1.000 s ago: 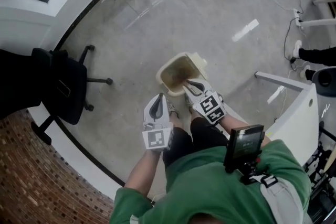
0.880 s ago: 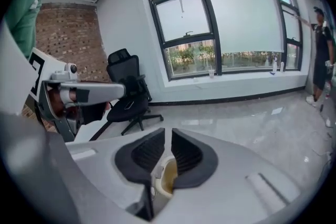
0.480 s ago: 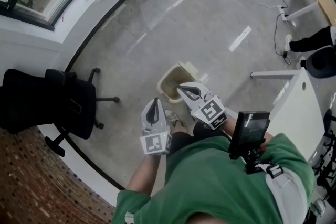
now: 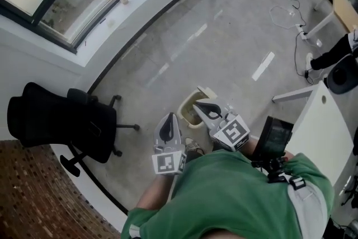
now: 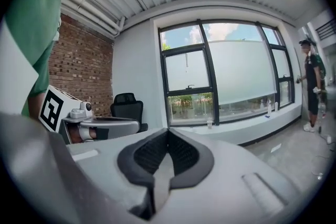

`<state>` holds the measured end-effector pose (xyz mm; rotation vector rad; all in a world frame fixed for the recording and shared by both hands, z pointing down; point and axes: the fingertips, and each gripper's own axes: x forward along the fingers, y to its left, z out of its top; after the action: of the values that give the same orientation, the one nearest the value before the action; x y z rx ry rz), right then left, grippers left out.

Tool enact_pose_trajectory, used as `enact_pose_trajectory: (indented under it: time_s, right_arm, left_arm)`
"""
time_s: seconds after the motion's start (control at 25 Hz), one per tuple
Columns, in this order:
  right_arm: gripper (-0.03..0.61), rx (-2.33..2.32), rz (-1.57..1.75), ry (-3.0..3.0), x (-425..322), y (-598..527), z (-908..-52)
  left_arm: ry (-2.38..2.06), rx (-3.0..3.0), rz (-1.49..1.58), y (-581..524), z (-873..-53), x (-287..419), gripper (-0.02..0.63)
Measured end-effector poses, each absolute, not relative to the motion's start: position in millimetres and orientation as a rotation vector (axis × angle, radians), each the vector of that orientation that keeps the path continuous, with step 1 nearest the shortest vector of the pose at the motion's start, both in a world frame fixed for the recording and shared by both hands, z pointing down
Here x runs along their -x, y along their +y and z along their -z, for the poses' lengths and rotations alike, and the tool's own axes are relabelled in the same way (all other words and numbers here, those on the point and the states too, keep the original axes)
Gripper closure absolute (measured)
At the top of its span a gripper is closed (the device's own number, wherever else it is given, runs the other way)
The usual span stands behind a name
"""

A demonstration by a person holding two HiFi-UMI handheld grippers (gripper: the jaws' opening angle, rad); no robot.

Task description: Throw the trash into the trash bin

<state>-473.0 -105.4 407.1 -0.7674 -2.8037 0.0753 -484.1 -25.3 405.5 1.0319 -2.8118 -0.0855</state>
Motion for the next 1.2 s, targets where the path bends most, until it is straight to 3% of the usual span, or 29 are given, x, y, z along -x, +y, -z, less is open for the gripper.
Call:
enact_pose_trajectory:
  time_s: [0.36, 1.2]
  right_arm:
    - [0.575, 0.732, -0.059, -2.934, 443.0, -95.7, -350.2]
    - [0.575, 0.695, -0.054, -3.016, 428.2, -92.5, -321.8]
  left_arm:
    - [-2.888, -1.136, 0.121, -20.7, -351.7, 466.7, 0.606]
    - [-2.891, -1.212, 0.152, -21.0, -339.6, 458.6, 0.606]
